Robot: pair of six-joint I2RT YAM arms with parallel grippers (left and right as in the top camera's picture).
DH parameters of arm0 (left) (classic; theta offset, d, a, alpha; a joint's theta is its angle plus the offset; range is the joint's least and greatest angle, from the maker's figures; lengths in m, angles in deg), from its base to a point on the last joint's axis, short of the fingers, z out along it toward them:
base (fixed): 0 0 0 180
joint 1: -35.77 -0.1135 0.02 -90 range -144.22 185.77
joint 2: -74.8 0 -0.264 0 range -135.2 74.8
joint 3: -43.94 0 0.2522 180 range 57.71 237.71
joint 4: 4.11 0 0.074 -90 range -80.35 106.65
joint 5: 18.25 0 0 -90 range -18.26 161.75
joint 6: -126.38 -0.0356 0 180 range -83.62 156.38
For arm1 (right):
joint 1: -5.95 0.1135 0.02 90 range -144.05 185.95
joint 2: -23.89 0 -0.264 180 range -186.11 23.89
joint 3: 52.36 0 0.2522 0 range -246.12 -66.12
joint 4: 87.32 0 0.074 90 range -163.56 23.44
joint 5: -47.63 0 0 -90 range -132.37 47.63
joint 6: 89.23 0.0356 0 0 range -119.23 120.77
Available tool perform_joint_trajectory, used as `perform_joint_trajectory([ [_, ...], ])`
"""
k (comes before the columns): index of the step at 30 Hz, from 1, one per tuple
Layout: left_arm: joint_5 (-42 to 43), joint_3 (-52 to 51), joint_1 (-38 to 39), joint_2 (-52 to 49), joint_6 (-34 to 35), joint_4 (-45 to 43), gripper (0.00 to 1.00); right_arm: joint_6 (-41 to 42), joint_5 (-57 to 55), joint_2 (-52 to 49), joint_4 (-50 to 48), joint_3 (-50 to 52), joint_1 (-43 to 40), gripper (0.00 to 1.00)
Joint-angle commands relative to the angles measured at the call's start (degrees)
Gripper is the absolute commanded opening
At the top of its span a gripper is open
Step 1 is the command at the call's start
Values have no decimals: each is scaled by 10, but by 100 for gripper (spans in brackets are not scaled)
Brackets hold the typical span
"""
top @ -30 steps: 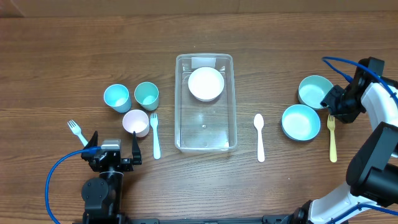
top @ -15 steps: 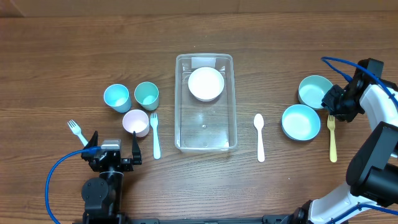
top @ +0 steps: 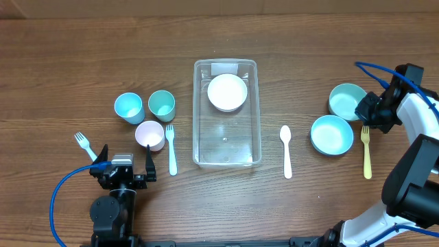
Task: Pack container
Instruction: 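Move the right gripper to the back light-blue bowl and grasp its rim, then carry the light-blue bowl onto the white bowl in the container, release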
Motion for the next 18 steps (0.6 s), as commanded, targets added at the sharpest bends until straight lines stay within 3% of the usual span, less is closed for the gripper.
perform_joint_trajectory([
  [1,7,-3,-3,5,-13,0,100,-1,18,7,-12,3,-2,4],
  [10,7,-3,-3,5,-13,0,100,-18,21,14,35,-86,2,4],
  [18,7,-3,-3,5,-13,0,100,-58,50,25,157,-265,63,4],
])
